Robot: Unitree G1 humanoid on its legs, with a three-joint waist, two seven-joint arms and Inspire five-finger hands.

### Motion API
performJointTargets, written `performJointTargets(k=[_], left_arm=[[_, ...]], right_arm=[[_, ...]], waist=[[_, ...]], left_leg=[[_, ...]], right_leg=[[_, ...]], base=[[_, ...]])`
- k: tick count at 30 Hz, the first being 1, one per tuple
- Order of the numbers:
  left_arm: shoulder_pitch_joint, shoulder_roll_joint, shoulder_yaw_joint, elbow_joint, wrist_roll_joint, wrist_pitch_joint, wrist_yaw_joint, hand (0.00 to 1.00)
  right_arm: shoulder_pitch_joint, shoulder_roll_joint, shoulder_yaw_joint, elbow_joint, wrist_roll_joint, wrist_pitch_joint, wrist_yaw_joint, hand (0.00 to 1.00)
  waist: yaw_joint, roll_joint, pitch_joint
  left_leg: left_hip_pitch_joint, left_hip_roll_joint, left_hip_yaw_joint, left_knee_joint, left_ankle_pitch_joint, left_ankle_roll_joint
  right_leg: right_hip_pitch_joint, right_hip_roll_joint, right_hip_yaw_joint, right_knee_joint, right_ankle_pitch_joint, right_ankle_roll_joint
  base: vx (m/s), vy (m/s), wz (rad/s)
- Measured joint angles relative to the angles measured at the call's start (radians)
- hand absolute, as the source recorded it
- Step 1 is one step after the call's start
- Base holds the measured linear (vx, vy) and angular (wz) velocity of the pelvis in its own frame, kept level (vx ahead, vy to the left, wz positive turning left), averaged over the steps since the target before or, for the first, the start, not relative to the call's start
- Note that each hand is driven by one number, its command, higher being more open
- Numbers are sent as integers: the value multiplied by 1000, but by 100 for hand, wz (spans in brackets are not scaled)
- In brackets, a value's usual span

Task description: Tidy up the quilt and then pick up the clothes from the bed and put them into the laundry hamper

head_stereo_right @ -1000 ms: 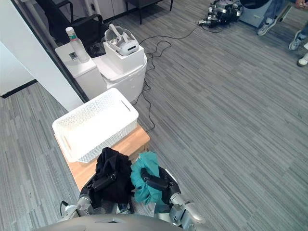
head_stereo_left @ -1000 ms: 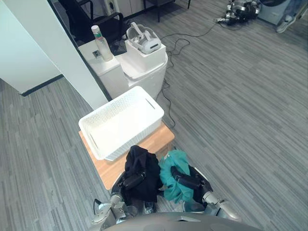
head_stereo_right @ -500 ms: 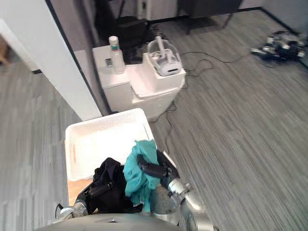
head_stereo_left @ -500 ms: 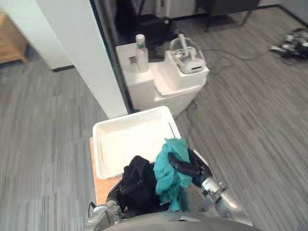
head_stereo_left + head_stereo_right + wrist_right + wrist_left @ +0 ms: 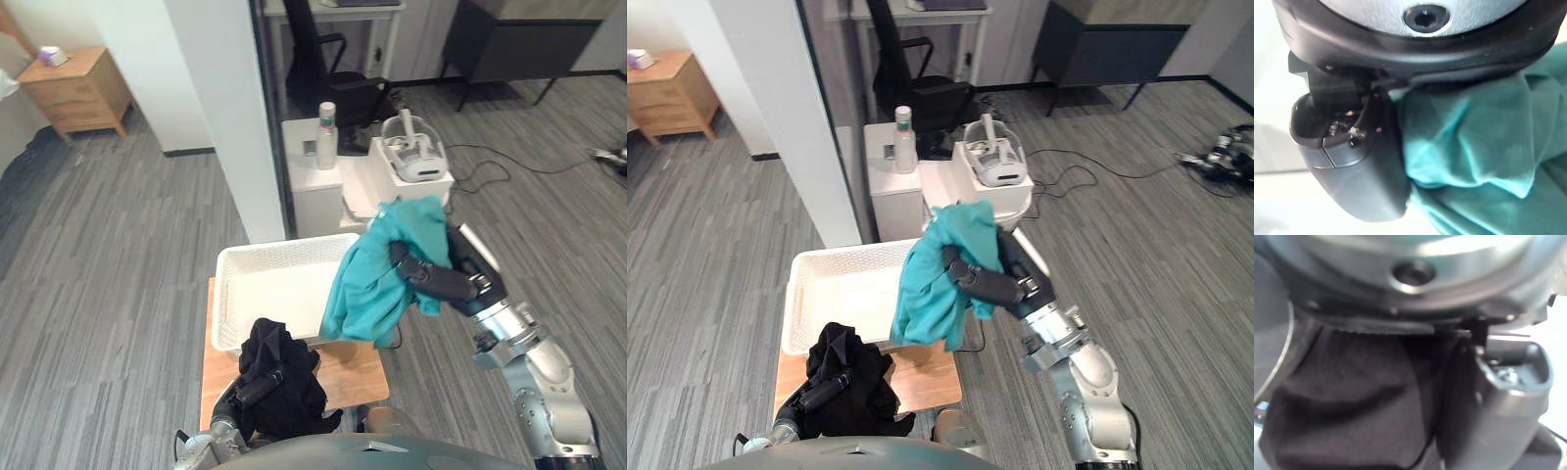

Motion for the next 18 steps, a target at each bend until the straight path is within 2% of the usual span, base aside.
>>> performJointTargets(k=[5, 11, 13, 15, 18], left_arm=[[-34, 0, 2, 83, -71, 14, 10, 0], [-71, -2, 86, 183, -99, 35, 11, 0], [-76, -2, 126, 216, -99, 34, 12, 0], [-72, -1, 163, 244, -100, 33, 15, 0], [-47, 6, 207, 229, -105, 32, 19, 0]], right_arm=[[-145, -4, 41, 2, -89, 42, 0, 0], [-375, -38, 160, 148, -117, 139, -86, 0], [-413, -38, 173, 234, -117, 184, -133, 0], [-415, -38, 179, 273, -117, 209, -157, 0], [-415, -38, 188, 343, -117, 221, -177, 0]], waist=[[14, -3, -19], [23, -20, -35], [41, -23, -35], [43, -20, -31], [41, -11, -3]], left_leg=[[47, 1, -5, -98, 36, -18], [58, 1, -10, -170, 87, -32], [62, -1, -12, -175, 91, -32], [61, -4, -24, -186, 99, -33], [44, -15, -49, -202, 119, -31]], right_leg=[[37, -1, -29, -39, 9, 1], [58, 9, -40, -125, 65, 8], [72, 10, -43, -148, 77, 11], [78, 7, -53, -160, 80, 15], [73, 1, -78, -175, 90, 17]], base=[[17, 17, 27], [-26, 8, 4], [-52, 13, 5], [-31, 6, 14], [-29, 4, 25]])
